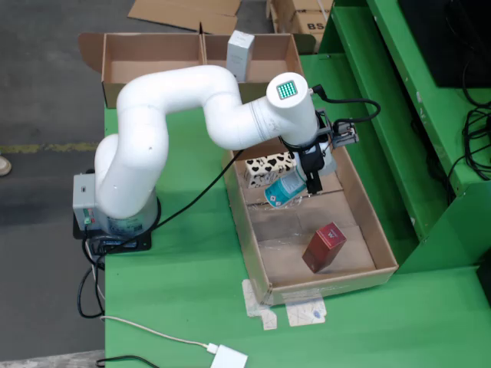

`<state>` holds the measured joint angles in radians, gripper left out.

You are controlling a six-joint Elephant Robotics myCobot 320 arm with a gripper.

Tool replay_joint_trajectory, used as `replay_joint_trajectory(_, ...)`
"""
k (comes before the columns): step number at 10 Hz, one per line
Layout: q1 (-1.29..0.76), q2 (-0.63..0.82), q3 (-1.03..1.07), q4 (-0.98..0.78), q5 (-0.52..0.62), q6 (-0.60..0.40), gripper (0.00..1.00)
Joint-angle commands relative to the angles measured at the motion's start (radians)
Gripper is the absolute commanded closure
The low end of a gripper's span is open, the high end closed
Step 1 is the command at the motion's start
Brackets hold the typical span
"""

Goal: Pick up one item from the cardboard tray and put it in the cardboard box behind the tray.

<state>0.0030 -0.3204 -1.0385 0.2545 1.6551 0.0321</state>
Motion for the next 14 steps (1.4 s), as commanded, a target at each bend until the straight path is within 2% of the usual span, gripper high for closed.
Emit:
replay_joint_trajectory(1,-0.013,-0.075,0.724,-0.479,0.019,-0.024,1.0)
replay_joint_trajectory(3,-0.027,-0.048,0.764,-0.511,0.036,-0.039,1.0)
replay_joint_trajectory(4,-0.034,0.049,0.637,-0.458,0.044,-0.042,1.0)
replay_joint_trajectory(7,-0.042,0.059,0.669,-0.482,0.056,-0.046,1.0)
replay_joint_trajectory(8,-0.041,-0.069,0.908,-0.605,0.058,-0.055,1.0)
replay_joint_trajectory(9,-0.035,-0.131,1.038,-0.652,0.056,-0.058,1.0)
replay_joint_trajectory(12,-0.009,-0.126,1.038,-0.614,0.046,-0.072,1.0)
replay_joint_trajectory(14,0.105,-0.076,1.038,-0.707,0.012,-0.08,1.0)
